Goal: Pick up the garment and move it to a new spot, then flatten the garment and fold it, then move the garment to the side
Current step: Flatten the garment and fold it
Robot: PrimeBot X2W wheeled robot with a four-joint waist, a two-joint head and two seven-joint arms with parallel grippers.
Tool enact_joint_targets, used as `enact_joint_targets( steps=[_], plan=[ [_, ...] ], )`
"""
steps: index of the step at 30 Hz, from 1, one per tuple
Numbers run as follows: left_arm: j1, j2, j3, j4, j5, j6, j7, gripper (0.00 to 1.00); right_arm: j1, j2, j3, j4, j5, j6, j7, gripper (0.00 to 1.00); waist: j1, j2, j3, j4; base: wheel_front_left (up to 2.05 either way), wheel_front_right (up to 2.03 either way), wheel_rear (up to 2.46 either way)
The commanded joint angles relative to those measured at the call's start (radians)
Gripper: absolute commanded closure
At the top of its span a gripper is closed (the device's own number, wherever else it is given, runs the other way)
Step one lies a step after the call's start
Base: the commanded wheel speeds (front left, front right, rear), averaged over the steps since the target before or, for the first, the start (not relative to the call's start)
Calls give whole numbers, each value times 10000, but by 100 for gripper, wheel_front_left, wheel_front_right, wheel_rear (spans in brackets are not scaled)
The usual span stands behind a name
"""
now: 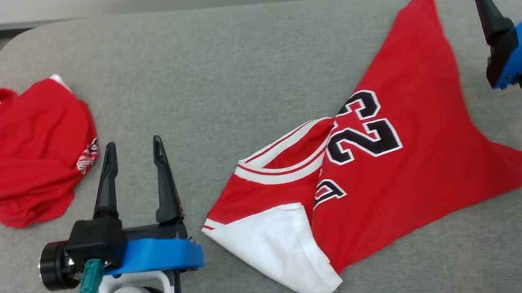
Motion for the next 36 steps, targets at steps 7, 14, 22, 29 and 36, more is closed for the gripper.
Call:
enact_joint_targets(
  steps=[7, 14, 22, 29, 36],
  plan=[
    [644, 114, 662, -99, 239, -88, -30, 0, 2039, -97, -137, -1679, 605, 3, -132, 0, -1, -1, -737, -944, 0, 0, 0],
    [988, 167, 1040, -168, 383, -204, -30, 0, 4566, 100, -306, -3307, 947, 4, -137, 0, -1, -1, -1000, -1362, 0, 0, 0],
    [1006, 106, 1086, -176, 489, -356, -30, 0, 6363, 508, -543, -4295, 1084, 3, 267, 0, -1, -1, -1023, -1348, 0, 0, 0],
    [831, 47, 959, -146, 552, -437, -30, 0, 6665, 906, -891, -3988, 816, 4, 546, 0, -1, -1, -874, -1102, 0, 0, 0],
    [652, 9, 846, -115, 562, -424, -30, 0, 6331, 1157, -1296, -2807, 441, 3, 678, 0, -1, -1, -654, -858, 0, 0, 0]
  ],
)
